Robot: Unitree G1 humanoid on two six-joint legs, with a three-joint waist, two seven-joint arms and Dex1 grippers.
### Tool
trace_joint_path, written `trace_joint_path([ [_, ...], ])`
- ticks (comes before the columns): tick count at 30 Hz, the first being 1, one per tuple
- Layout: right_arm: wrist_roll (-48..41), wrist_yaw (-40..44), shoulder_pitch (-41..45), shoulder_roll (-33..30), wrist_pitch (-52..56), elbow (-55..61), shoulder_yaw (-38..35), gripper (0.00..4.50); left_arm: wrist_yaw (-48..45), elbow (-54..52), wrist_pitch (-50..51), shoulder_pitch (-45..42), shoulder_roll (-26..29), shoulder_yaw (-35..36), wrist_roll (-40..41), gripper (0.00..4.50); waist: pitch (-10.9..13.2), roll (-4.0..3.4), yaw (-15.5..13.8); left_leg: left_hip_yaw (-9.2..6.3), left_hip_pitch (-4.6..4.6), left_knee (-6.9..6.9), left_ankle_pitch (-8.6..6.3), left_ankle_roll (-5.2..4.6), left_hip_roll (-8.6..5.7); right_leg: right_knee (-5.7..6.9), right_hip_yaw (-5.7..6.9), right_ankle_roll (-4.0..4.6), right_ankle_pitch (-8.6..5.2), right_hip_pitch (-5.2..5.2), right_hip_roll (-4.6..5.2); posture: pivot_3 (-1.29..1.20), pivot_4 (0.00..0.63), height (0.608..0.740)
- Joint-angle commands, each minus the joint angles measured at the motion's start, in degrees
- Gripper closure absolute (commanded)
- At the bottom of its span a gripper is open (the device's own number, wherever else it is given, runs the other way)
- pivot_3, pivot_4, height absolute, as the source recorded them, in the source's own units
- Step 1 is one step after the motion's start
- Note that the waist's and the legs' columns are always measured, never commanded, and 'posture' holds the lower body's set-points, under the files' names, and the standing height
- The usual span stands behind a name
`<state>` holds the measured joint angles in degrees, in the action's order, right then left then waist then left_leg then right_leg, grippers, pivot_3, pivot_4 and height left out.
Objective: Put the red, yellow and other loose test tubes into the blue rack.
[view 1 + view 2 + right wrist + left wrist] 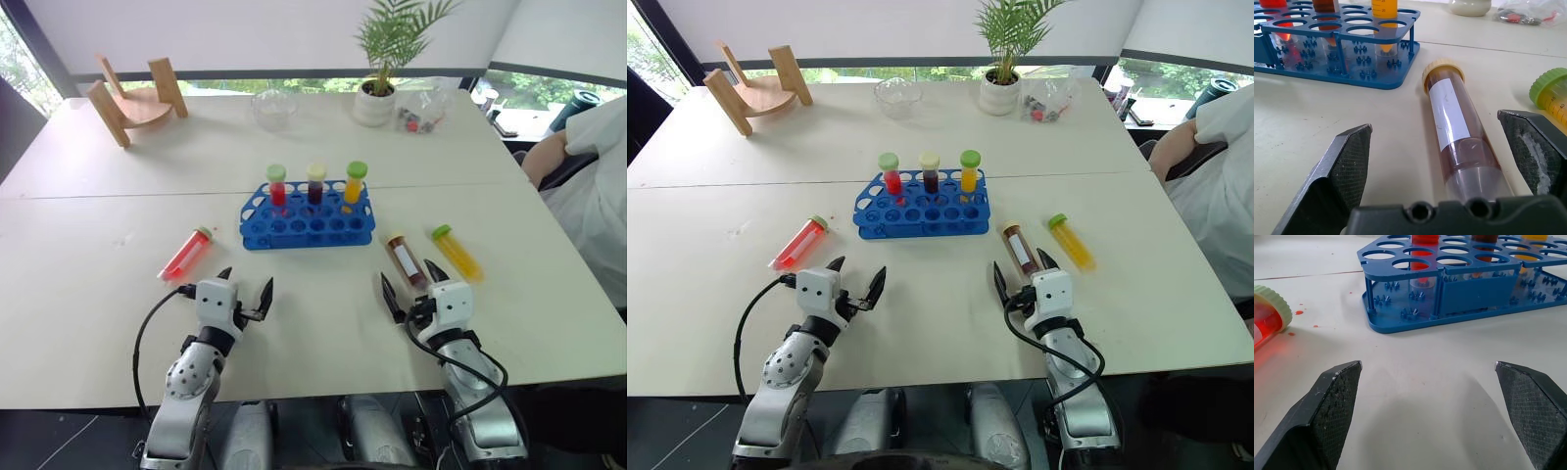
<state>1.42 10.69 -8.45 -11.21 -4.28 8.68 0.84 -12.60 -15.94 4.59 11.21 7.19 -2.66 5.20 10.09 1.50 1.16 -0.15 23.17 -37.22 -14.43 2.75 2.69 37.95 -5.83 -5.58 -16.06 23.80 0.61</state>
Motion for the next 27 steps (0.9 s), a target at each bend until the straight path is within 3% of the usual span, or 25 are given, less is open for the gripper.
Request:
trace_joint_path([
  [1,-0.41,0.07,-0.19,-0.21,-0.37,1.62,-0.62,0.0,-0.2,-2.27,0.03,0.23,0.12,-0.32,0.26,0.01,0.0,0.0,0.0,0.0,0.0,0.0,0.0,0.0,0.0,0.0,0.0,0.0,0.0,0.0,0.0,0.0,0.15,0.74],
  [10,-0.49,0.32,-0.29,-0.61,-0.18,1.92,-0.9,0.0,-0.19,-3.15,0.65,0.36,0.38,-0.49,-0.08,0.01,0.0,0.0,0.01,0.0,0.0,0.0,0.0,0.0,0.0,0.0,0.0,0.0,0.0,0.0,0.0,0.0,0.15,0.74],
  [15,-1.22,4.36,-0.7,-5.33,4.57,9.33,-1.91,0.0,-5.0,-7.57,5.77,-1.42,5.34,0.34,2.18,0.01,0.0,-0.01,-0.02,-0.01,0.01,0.01,0.0,0.0,0.0,-0.01,0.0,0.0,0.0,0.01,0.0,0.0,0.15,0.74],
  [18,-6.69,9.41,2.23,-11.3,17.27,19.04,-4.88,0.0,-14.91,-13.93,15.82,-4.16,14.14,2.69,11.98,0.01,0.02,-0.01,0.04,0.0,0.02,0.0,0.0,0.0,0.0,-0.01,0.0,0.01,-0.01,0.03,0.0,0.0,0.15,0.74],
  [22,-14.55,14.6,12.49,-21.59,42.6,25.76,-8.97,0.0,-26.31,-16.69,26.33,-11.08,27.12,9.99,25.36,0.01,0.05,0.0,0.26,-0.02,-0.02,-0.03,0.0,0.0,0.03,0.01,0.01,0.04,0.01,0.01,-0.02,0.0,0.15,0.74],
  [27,-22.15,21.87,32.84,-36.1,70.19,17.87,-8.68,0.0,-38.43,-11.71,34.57,-20.76,40.32,15.2,35.83,0.01,0.18,-0.12,0.39,-0.01,0.0,0.01,0.0,-0.01,0.03,0.0,0.04,0.12,-0.03,0.07,-0.01,0.0,0.15,0.74],
])
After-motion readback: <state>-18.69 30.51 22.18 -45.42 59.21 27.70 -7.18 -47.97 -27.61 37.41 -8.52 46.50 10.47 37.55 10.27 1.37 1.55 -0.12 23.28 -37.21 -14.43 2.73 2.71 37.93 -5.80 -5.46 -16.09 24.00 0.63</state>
